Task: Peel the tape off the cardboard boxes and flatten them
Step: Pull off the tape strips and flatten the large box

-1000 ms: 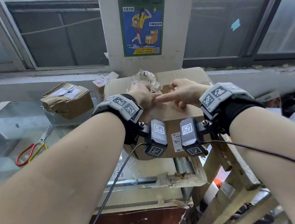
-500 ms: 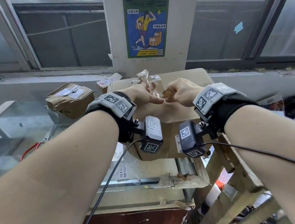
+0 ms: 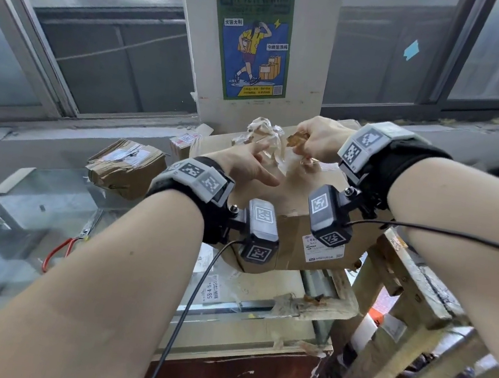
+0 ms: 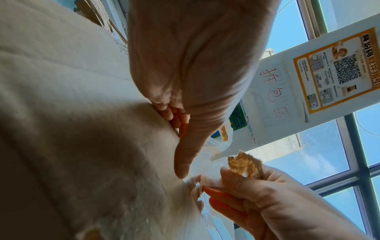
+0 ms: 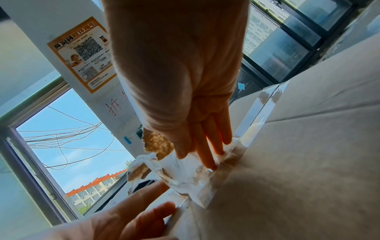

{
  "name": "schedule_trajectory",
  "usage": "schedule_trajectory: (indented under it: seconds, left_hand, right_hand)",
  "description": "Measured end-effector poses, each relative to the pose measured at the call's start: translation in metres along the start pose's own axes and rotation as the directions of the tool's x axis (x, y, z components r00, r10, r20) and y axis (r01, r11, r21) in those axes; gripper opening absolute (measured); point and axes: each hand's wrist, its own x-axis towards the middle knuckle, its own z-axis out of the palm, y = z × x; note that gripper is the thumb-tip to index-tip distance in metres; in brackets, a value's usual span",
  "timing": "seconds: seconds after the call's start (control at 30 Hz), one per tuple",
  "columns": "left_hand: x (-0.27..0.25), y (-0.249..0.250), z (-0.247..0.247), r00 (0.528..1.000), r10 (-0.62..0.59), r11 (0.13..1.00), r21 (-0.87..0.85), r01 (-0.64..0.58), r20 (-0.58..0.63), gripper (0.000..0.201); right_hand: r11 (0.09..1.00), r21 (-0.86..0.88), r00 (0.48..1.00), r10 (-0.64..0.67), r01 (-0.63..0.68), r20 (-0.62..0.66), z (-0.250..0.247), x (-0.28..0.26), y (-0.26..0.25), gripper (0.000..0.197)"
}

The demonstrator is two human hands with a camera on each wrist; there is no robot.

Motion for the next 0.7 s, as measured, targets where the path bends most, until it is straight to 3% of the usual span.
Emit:
schedule_trajectory:
  seconds: [0.2, 0.27, 0.33, 0.43, 0.5, 0.6, 0.7]
  left_hand:
    - [-0.003, 0.003, 0.005, 1.0, -0.015, 0.999, -0.034, 0.015, -0.006, 0.079]
    - [-0.002, 0.008, 0.009, 0.999, -0.021, 0.997, -0.069, 0.019, -0.032, 0.065]
    - [0.001, 0.013, 0.013, 0.994, -0.016, 0.998, -0.057, 0.01, -0.11, 0.051]
    - [0.007, 0.016, 0.021, 0.963, -0.053, 0.997, 0.042, 0.066, -0.266, 0.067]
    - [0.011, 0.014, 0.023, 0.933, -0.089, 0.986, 0.099, 0.131, -0.348, 0.063]
    - [0.013, 0.014, 0.024, 0.93, -0.094, 0.987, 0.089, 0.134, -0.356, 0.046]
    - [0.007, 0.019, 0.026, 0.942, -0.079, 0.987, 0.105, 0.12, -0.326, 0.042]
  right_hand:
    - [0.991, 0.129, 0.998, 0.032, -0.025, -0.048, 0.003, 0.002, 0.001, 0.008]
    - [0.988, 0.154, 0.999, 0.012, -0.005, -0.039, 0.002, 0.002, -0.001, 0.018]
    - [0.991, 0.127, 0.999, -0.038, 0.038, -0.005, 0.0, -0.001, -0.005, 0.027]
    - [0.99, 0.103, 0.993, -0.102, 0.096, 0.053, -0.004, -0.007, -0.011, 0.028]
    - [0.987, 0.119, 0.99, -0.118, 0.109, 0.071, -0.005, -0.008, -0.011, 0.027]
    - [0.976, 0.195, 0.993, -0.105, 0.094, 0.052, -0.005, -0.006, -0.008, 0.026]
    - [0.962, 0.266, 0.996, -0.077, 0.064, 0.037, -0.001, -0.003, -0.01, 0.026]
